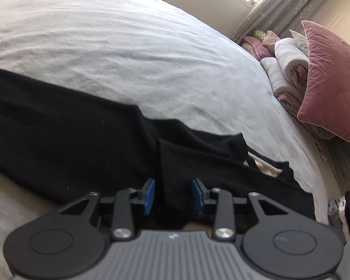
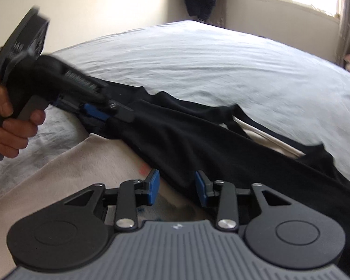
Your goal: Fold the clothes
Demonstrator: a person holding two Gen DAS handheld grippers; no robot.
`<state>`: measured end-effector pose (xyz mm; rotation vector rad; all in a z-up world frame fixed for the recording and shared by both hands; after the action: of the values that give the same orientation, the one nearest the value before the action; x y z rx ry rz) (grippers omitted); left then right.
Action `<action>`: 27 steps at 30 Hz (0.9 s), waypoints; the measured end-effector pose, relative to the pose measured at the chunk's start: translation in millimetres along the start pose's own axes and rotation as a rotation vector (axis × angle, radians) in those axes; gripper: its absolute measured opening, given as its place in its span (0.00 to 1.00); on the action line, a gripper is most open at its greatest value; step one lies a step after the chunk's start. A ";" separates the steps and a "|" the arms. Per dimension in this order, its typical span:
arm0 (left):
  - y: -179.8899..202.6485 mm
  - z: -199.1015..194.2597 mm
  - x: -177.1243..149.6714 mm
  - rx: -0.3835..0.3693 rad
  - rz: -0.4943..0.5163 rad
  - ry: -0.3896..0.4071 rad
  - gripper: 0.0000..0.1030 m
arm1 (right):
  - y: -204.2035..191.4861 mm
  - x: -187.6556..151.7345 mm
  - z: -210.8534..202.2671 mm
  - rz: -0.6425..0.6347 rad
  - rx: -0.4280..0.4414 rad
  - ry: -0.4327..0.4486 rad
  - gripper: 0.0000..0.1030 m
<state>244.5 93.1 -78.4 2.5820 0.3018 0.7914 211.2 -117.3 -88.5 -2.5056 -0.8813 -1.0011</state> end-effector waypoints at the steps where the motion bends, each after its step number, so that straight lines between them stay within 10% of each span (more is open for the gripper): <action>1: 0.1 2.1 2.9 0.007 -0.002 0.008 0.34 | -2.5 1.2 3.8 -0.006 0.004 0.005 0.37; 9: 4.8 1.9 8.2 0.161 0.086 0.041 0.33 | 7.9 0.4 0.4 0.150 0.161 0.064 0.26; 13: -1.3 -26.2 -1.2 0.223 0.090 0.075 0.48 | 31.3 -10.2 -16.7 0.303 0.177 0.144 0.48; 27: -106.4 -76.1 -7.9 0.730 -0.260 0.298 0.61 | 68.7 -38.5 -47.1 0.523 0.227 0.383 0.57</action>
<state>185.6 210.1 -73.4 2.9551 1.1828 1.1214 209.0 -209.0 -85.4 -2.0833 -0.1931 -1.0675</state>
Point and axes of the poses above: each gripper's, at about its wrist camera, not at the fingertips, and z roughly the way its jaws point, y to its right, x to its top, the point moved 5 cm from there along z, roughly the way its jaws point, and after that the axes turned 6 degrees about -y, right-handed, at the moved point
